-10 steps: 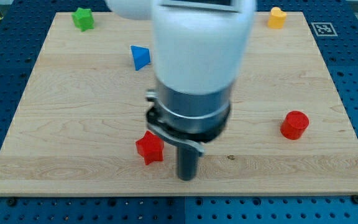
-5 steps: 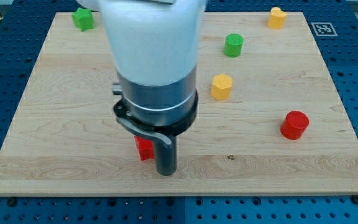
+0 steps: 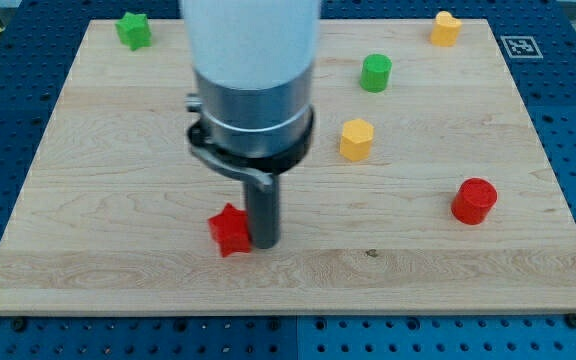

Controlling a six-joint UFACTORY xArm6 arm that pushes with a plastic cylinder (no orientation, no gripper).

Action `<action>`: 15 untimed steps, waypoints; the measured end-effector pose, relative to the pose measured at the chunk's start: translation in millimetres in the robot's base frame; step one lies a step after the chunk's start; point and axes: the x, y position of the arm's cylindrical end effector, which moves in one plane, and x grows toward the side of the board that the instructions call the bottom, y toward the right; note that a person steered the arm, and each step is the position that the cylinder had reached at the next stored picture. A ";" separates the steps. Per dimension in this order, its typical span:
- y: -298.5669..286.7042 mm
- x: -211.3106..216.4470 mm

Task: Move the red star diagonally bottom left to the blue triangle

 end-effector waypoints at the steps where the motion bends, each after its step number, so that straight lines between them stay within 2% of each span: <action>1: -27.2 0.0; 2: -17.8 25.0; 3: -50.7 35.5; 4: -72.5 7.1; 9: -130.1 7.1; 11: -142.9 -10.4; 12: -138.6 27.6; 14: 14.2 42.5; 15: -20.1 2.2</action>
